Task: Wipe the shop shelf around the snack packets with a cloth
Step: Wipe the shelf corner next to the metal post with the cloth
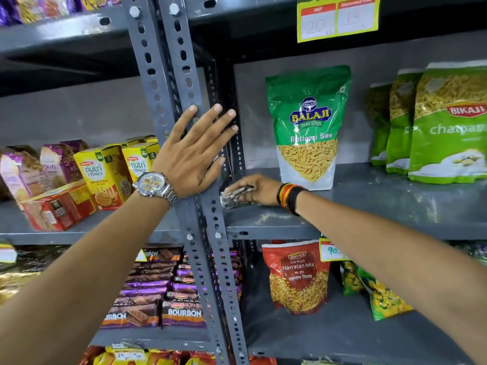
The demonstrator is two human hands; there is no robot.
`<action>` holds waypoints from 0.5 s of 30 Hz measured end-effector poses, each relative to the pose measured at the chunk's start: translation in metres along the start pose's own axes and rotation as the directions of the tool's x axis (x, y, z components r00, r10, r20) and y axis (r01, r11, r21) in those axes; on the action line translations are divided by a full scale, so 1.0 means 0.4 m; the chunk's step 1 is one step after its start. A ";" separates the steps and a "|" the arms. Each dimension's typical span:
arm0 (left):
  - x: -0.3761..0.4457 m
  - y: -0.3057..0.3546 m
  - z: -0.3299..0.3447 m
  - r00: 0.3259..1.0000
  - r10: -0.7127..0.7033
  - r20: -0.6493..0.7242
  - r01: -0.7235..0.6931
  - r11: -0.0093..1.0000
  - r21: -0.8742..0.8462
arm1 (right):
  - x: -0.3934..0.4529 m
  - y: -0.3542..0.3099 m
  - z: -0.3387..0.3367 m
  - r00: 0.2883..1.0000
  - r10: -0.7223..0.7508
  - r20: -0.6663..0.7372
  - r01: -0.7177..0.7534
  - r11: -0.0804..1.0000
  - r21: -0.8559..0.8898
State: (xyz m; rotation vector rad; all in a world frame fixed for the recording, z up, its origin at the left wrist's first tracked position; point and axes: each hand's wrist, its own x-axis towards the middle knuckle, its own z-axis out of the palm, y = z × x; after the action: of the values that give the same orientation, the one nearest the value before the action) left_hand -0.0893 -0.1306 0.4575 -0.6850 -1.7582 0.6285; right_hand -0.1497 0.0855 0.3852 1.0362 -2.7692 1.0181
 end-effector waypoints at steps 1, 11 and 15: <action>-0.001 0.000 0.001 1.000 0.002 -0.003 -0.002 1.000 0.004 | -0.002 -0.006 0.017 1.000 -0.020 0.000 0.020 1.000 -0.019; 0.003 0.007 -0.006 1.000 -0.008 0.014 0.008 1.000 -0.006 | -0.153 0.005 -0.078 0.997 -0.017 0.073 0.018 1.000 -0.016; 0.001 0.003 -0.003 1.000 -0.007 0.008 0.007 1.000 -0.008 | -0.129 0.047 -0.063 0.995 0.069 -0.073 -0.072 0.997 -0.029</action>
State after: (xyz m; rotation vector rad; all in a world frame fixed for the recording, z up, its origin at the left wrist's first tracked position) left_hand -0.0882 -0.1295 0.4570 -0.6828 -1.7713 0.6203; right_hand -0.1255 0.1410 0.3825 0.8859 -2.7724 0.9947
